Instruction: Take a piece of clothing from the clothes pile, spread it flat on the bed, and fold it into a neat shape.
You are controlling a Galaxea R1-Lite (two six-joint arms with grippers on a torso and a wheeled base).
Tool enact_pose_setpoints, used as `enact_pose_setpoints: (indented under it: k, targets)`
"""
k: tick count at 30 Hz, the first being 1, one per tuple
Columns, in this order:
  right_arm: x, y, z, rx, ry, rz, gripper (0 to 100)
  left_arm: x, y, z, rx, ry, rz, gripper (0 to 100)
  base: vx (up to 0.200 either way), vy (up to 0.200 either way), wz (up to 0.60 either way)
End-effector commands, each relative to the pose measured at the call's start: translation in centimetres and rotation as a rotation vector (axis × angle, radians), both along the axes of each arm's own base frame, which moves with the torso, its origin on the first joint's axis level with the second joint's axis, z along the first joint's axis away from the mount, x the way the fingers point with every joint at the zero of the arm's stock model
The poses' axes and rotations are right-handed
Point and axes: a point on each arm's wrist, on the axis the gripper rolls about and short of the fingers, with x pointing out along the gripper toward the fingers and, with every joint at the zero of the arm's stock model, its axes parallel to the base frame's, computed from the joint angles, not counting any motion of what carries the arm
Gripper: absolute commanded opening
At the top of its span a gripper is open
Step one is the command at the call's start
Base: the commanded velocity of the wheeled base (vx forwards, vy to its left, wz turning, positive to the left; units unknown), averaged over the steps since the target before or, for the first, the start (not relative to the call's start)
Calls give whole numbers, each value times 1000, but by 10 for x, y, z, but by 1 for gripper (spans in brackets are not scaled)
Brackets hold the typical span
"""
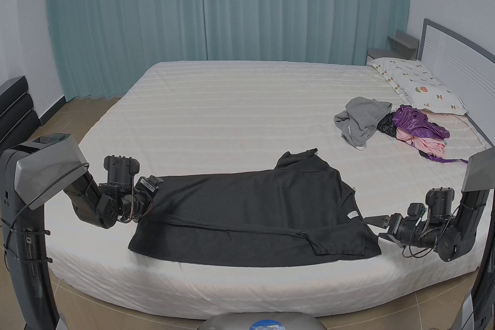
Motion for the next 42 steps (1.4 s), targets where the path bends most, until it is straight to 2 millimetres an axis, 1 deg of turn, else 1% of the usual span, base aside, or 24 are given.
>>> enact_pose_setpoints:
  k: [1,2,6,8,11,14,17,19,21,24,26,28,30,36,40,42]
  targets:
    - [0,0,-1,-1,5,1,100,11,12,10,-72,-49,80,100,0,0,0]
    - [0,0,-1,0,5,0,100,12,17,11,-81,-52,98,100,0,0,0]
    - [0,0,-1,1,6,0,100,8,24,12,-102,-40,86,100,0,0,0]
    - [-1,0,-1,1,8,-2,100,-1,29,15,-125,-25,67,100,0,0,0]
    - [-1,0,-1,-1,7,-2,100,-13,28,17,-156,0,16,100,0,0,0]
    - [-2,0,-2,0,10,-1,100,-16,27,20,-168,-14,2,100,133,0,0]
    - [-2,0,-1,0,8,-1,100,-19,26,19,-164,-11,-7,100,200,0,0]
    - [-2,0,-1,-2,8,0,100,-19,25,17,-153,-6,-17,100,200,0,0]
    - [-2,0,-2,-3,9,1,100,-27,24,9,-83,26,-72,100,200,0,0]
    - [-2,0,-2,-3,9,1,100,-37,23,1,4,62,-148,100,0,0,0]
    - [-2,0,-2,-4,8,2,100,-40,23,-3,20,77,-163,100,0,0,0]
    - [-2,0,-2,-5,8,0,100,-44,17,-5,35,91,-195,100,0,0,0]
    - [-2,0,-2,-4,8,2,100,-48,3,-6,39,103,-236,100,0,0,0]
    - [-2,0,-2,-4,11,2,100,-59,-26,-6,56,137,-315,100,0,0,0]
    - [-3,0,-2,-5,12,3,100,-66,-40,-6,68,167,-354,100,0,0,0]
    - [-3,0,-2,-5,12,1,100,-66,-42,-6,92,165,-341,100,0,0,0]
